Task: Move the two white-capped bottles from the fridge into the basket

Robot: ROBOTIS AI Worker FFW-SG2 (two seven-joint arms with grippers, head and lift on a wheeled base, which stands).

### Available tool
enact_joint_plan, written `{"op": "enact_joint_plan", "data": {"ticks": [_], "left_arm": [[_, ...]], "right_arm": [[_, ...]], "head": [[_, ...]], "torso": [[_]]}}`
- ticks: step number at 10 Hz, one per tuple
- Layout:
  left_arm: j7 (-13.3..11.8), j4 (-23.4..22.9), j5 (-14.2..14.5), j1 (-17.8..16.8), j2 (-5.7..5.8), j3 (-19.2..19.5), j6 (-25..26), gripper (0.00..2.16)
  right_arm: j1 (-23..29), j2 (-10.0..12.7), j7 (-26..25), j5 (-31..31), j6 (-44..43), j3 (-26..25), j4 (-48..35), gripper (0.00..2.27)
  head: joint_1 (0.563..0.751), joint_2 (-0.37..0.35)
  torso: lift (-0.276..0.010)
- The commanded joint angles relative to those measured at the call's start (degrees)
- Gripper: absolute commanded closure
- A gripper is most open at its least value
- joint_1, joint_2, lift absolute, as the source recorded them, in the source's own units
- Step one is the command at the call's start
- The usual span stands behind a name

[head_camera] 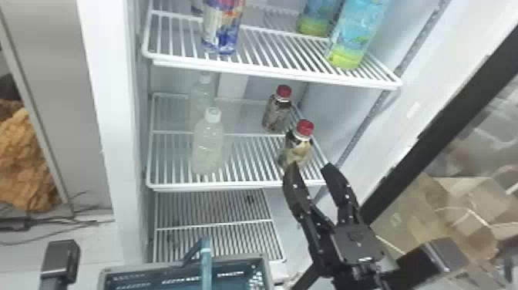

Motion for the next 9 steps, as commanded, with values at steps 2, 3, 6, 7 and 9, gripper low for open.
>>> {"op": "enact_joint_plan", "data": {"ticks": [2, 3, 6, 7, 9], "left_arm": [[-0.01, 0.0, 0.0, 0.0, 0.0, 0.11, 0.0, 1.15], [-0.01, 0.0, 0.0, 0.0, 0.0, 0.23, 0.0, 1.15], [-0.01, 0.0, 0.0, 0.14, -0.09, 0.23, 0.0, 1.15], [-0.01, 0.0, 0.0, 0.14, -0.09, 0.23, 0.0, 1.15], [-0.01, 0.0, 0.0, 0.14, -0.18, 0.34, -0.14, 1.15]], "right_arm": [[-0.91, -0.04, 1.05, -0.32, 0.28, 0.06, 1.03, 0.51], [-1.47, -0.4, 1.49, -0.43, 0.84, 0.51, 1.31, 0.51], [-3.3, -1.98, 1.93, -1.35, 1.26, 3.26, 2.85, 0.5], [-4.14, -2.33, 2.11, -1.69, 1.97, 3.94, 3.42, 0.5], [-5.27, -2.86, 2.55, -1.81, 2.67, 4.63, 4.54, 0.5]], "head": [[0.695, -0.35], [0.695, -0.35], [0.695, -0.35], [0.695, -0.35], [0.695, -0.35]], "torso": [[-0.26], [-0.26], [-0.26], [-0.26], [-0.26]]}}
